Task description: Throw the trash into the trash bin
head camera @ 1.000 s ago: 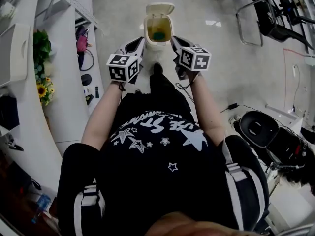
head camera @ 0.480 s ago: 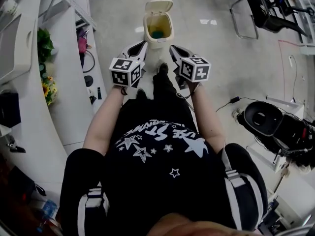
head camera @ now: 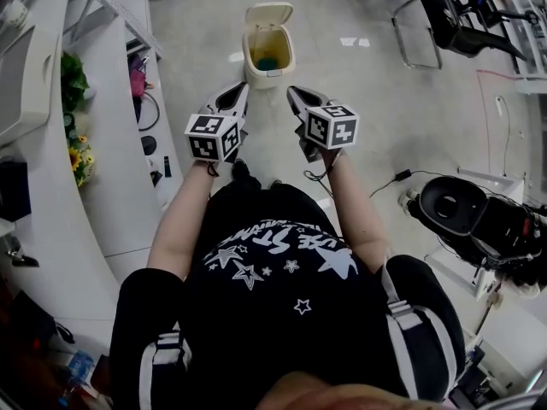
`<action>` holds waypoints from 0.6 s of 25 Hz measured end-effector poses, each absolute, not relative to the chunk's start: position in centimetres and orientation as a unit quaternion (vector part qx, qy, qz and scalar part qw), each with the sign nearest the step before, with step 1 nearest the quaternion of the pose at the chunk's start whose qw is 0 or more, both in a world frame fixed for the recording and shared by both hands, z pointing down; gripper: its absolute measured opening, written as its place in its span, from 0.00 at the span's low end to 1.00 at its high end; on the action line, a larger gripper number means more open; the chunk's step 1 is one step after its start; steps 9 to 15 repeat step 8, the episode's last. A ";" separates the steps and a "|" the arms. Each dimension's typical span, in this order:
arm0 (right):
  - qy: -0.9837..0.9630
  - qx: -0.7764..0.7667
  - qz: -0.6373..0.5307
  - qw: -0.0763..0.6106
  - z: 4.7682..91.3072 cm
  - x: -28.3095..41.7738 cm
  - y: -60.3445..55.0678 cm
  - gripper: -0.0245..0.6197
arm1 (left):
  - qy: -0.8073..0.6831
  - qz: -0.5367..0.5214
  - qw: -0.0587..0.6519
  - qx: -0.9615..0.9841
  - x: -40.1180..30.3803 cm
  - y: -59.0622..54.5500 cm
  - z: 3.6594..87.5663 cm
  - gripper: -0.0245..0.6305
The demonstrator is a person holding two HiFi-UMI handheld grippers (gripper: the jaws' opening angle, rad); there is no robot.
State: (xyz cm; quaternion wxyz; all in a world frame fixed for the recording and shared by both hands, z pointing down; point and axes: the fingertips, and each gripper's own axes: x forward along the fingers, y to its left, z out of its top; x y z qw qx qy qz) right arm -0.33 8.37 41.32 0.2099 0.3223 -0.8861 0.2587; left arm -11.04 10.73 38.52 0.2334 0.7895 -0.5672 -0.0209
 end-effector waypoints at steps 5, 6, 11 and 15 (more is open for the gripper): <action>-0.890 0.313 0.260 0.204 40.9 1.0 9.7 0.05 | -0.578 -0.020 0.238 0.780 -9.4 12.3 38.7 0.05; -0.891 0.312 0.260 0.203 40.8 1.4 10.1 0.05 | -0.579 -0.022 0.240 0.779 -9.0 12.7 38.8 0.05; -0.893 0.309 0.259 0.202 40.6 2.2 10.9 0.05 | -0.582 -0.026 0.245 0.775 -8.1 13.6 38.9 0.05; -0.893 0.309 0.259 0.202 40.6 2.2 10.9 0.05 | -0.582 -0.026 0.245 0.775 -8.1 13.6 38.9 0.05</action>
